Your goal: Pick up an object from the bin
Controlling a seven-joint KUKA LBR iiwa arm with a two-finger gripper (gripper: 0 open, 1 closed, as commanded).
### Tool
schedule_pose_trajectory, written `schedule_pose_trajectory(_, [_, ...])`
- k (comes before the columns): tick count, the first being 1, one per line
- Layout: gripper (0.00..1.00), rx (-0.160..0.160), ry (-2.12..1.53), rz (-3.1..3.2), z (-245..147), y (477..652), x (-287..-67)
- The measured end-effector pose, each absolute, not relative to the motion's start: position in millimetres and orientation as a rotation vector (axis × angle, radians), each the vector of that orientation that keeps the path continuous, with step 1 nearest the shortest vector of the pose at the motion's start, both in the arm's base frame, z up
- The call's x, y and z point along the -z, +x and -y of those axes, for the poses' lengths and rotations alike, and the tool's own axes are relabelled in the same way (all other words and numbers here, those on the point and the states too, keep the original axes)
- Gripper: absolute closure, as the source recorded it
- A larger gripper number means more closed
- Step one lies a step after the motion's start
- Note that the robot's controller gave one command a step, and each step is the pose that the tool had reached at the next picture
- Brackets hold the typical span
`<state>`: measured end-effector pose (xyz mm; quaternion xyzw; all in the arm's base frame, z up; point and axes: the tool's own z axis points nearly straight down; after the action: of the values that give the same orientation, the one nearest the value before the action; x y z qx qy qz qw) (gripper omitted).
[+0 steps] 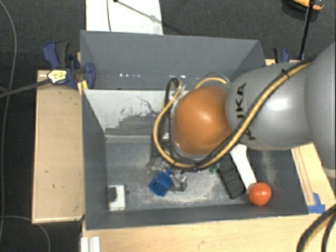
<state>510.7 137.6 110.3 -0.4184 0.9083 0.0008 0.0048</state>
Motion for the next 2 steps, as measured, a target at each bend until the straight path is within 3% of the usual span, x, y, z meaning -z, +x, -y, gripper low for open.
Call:
schedule_pose_trajectory(1, [1.0,-0.009,-1.297,-2.856,-144.2,505.1,-168.9])
schedule_pose_trajectory(2, [1.0,-0.002,-1.285,-2.848,-147.5,528.6,-193.0])
